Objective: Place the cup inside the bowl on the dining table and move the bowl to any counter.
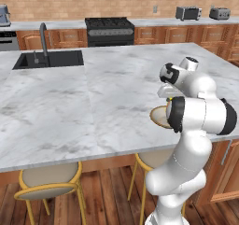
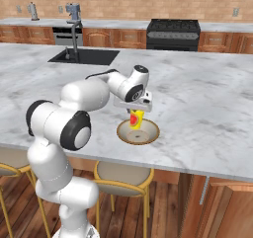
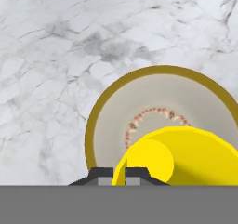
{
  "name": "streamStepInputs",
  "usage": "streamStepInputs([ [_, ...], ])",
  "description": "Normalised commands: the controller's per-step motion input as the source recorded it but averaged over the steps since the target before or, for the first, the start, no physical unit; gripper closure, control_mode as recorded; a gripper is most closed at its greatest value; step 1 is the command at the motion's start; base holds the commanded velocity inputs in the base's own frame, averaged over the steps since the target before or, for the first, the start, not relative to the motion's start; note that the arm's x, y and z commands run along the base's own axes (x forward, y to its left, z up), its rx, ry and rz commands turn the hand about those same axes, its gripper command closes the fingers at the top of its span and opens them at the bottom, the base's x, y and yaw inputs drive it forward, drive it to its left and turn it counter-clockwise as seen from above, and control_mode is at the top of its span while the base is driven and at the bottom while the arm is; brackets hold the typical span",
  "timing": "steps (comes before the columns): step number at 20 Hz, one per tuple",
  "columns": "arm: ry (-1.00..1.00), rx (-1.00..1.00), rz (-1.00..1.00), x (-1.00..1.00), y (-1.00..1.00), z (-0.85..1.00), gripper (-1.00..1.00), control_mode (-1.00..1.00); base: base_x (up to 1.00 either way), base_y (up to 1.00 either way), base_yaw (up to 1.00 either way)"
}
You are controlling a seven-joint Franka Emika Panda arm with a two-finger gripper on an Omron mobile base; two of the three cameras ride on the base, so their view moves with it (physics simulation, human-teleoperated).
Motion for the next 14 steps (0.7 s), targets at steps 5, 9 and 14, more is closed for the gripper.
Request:
streamStepInputs([
  [5,0.00,-0.02,0.00,-0.04,0.00,-0.05,1.00,-1.00,0.00,0.00,0.00],
  [9,-0.03,-0.02,0.01,-0.03,0.00,0.00,1.00,-1.00,0.00,0.00,0.00],
  [14,-0.08,-0.01,0.01,0.00,0.00,-0.03,1.00,-1.00,0.00,0.00,0.00],
])
